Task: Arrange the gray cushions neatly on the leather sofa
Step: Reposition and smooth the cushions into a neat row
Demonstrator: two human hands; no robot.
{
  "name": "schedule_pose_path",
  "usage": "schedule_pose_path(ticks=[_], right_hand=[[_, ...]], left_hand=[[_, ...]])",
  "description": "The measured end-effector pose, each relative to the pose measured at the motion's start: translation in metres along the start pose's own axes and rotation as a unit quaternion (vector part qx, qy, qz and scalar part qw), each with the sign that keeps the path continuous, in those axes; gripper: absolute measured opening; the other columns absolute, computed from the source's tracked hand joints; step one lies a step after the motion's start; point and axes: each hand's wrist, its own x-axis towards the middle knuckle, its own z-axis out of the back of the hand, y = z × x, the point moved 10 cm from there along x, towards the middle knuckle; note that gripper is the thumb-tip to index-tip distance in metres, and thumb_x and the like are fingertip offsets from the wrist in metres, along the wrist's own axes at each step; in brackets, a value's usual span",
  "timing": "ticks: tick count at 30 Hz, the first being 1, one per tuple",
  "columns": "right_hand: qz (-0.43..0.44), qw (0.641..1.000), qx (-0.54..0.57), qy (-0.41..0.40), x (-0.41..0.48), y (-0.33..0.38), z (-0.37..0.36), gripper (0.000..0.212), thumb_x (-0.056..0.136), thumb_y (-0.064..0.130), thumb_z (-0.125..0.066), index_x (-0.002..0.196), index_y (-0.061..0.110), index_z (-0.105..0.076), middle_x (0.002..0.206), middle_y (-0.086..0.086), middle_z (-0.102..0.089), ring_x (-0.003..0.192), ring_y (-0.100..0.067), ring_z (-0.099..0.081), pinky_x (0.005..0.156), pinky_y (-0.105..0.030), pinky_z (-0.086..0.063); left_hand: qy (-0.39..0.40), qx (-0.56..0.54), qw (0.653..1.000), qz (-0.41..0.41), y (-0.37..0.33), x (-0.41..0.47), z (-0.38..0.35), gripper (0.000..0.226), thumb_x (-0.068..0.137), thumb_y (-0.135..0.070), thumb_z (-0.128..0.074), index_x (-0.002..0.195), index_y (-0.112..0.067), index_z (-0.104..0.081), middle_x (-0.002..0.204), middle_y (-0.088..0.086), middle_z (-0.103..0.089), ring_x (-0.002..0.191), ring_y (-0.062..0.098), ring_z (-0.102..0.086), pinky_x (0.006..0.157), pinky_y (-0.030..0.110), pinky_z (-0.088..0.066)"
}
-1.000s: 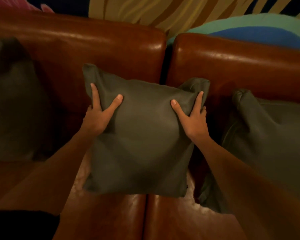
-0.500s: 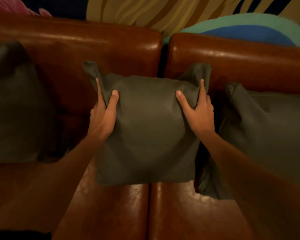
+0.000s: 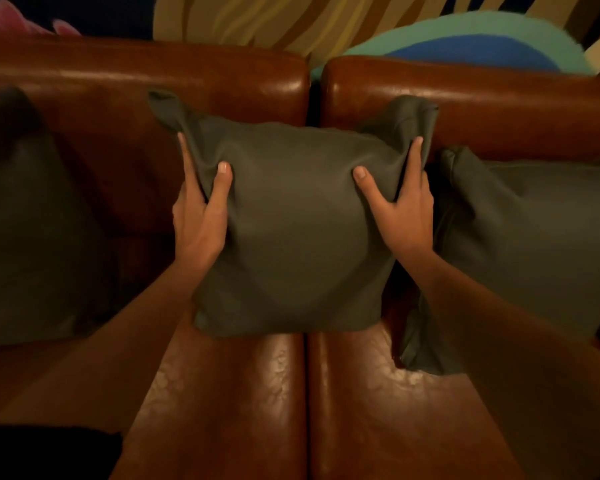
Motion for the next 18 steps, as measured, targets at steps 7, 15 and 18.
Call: schedule_pose_path(ticks=[7,15,18], right_hand=[[0.017,0.999,-0.002,-0.033,-0.009,0.005,0.009,0.096,0.076,0.071,-0.053,0.151,0.033,-0.006,0.150,-0.002,-0.033,0.134,-0.021,-0.032,0.097,-0.022,-0.020],[0.006,1.000,-0.011,-0.010,-0.006,0.003,0.013,0.098,0.072,0.078,-0.048,0.148,0.042,0.003,0.155,-0.006,-0.020,0.137,-0.029,-0.026,0.107,-0.038,-0.024],[-0.006,1.000,-0.009,0.022,-0.013,-0.004,0.003,0.101,0.067,0.080,-0.046,0.146,0.045,0.007,0.154,-0.009,-0.016,0.136,-0.032,-0.029,0.103,-0.037,-0.028]], left_hand=[[0.002,-0.028,0.999,-0.019,-0.008,-0.003,0.005,0.064,0.091,-0.061,-0.034,0.143,-0.049,0.000,0.147,-0.007,-0.038,0.131,0.018,-0.038,0.098,0.011,-0.018],[0.026,0.013,0.999,-0.041,-0.008,0.001,-0.006,0.066,0.091,-0.063,-0.032,0.143,-0.047,0.004,0.149,0.002,-0.035,0.133,0.026,-0.035,0.104,0.026,-0.019],[0.043,0.038,0.998,-0.029,0.007,-0.002,-0.007,0.069,0.091,-0.061,-0.034,0.145,-0.044,0.005,0.151,0.006,-0.031,0.134,0.030,-0.032,0.100,0.028,-0.018]])
